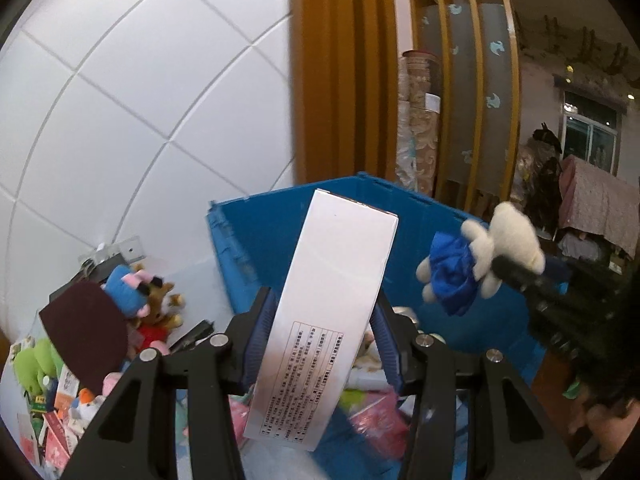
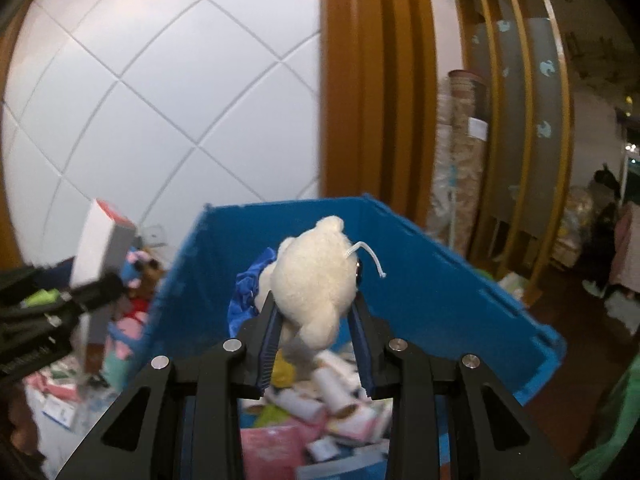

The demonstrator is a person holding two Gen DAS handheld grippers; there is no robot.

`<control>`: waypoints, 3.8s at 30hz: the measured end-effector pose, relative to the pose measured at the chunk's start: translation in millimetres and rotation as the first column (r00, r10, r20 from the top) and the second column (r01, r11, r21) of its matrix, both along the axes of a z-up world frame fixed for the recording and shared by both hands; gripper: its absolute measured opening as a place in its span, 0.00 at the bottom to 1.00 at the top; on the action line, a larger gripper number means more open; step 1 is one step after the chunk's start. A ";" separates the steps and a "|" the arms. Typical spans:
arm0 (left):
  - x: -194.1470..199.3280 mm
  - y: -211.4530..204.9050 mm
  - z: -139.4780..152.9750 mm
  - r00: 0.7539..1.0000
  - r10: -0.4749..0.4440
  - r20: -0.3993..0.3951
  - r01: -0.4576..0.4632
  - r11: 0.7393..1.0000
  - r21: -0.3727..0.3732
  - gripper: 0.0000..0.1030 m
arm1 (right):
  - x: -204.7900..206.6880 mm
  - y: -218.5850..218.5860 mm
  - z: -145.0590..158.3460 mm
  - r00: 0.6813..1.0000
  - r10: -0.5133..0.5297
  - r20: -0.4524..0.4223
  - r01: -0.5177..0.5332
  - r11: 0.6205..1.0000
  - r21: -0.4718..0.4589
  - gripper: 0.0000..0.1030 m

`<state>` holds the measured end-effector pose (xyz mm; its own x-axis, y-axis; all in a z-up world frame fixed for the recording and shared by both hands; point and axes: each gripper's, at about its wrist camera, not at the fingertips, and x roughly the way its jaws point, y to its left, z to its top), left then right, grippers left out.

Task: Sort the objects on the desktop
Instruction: 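Carry the box and plush toy over the blue crate and release both, then move both grippers back toward the pile on the table, then grasp a white pill bottle with the left gripper while the right grasps a paracetamol box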

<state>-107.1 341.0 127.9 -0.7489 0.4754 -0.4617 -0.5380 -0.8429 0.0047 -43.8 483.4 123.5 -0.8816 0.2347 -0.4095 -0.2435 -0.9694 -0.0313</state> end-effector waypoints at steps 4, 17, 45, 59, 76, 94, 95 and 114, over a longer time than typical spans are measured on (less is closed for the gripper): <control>1.1 35.1 1.5 0.999 -0.020 0.045 0.020 1.000 -0.014 0.46 | -0.2 26.3 -8.9 0.999 -0.021 0.033 0.020 0.999 0.031 0.32; -8.9 102.2 -20.0 0.988 0.039 0.152 -0.022 0.993 -0.113 0.47 | -19.6 98.1 -36.8 0.995 0.015 0.100 -0.017 1.000 0.025 0.32; 5.6 24.0 -10.9 0.986 0.138 0.093 -0.141 0.990 0.029 0.71 | -10.9 72.5 -11.0 0.994 0.105 0.043 -0.106 0.994 0.023 1.00; 4.7 -154.1 -30.9 0.919 0.384 0.086 -0.384 0.923 -0.017 0.71 | -0.7 -71.4 28.1 0.926 0.372 -0.070 -0.374 0.927 -0.018 1.00; -7.0 -430.3 -212.3 0.525 0.731 0.436 -0.709 0.659 -0.251 0.71 | -88.4 -255.3 -100.8 0.764 0.608 0.214 -0.579 0.794 -0.188 1.00; -76.0 -501.0 -341.7 0.387 0.706 0.593 -0.732 0.627 -0.267 0.47 | -147.0 -379.2 -274.4 0.542 0.648 0.536 -0.625 0.736 -0.258 1.00; -71.1 -500.3 -340.1 0.404 0.716 0.570 -0.733 0.626 -0.267 0.42 | -146.5 -384.4 -276.2 0.529 0.658 0.536 -0.638 0.725 -0.261 1.00; -27.0 -492.6 -336.5 0.516 0.650 0.558 -0.652 0.721 -0.235 0.28 | -142.2 -526.4 -335.5 0.181 0.742 0.645 -0.885 0.409 -0.221 1.00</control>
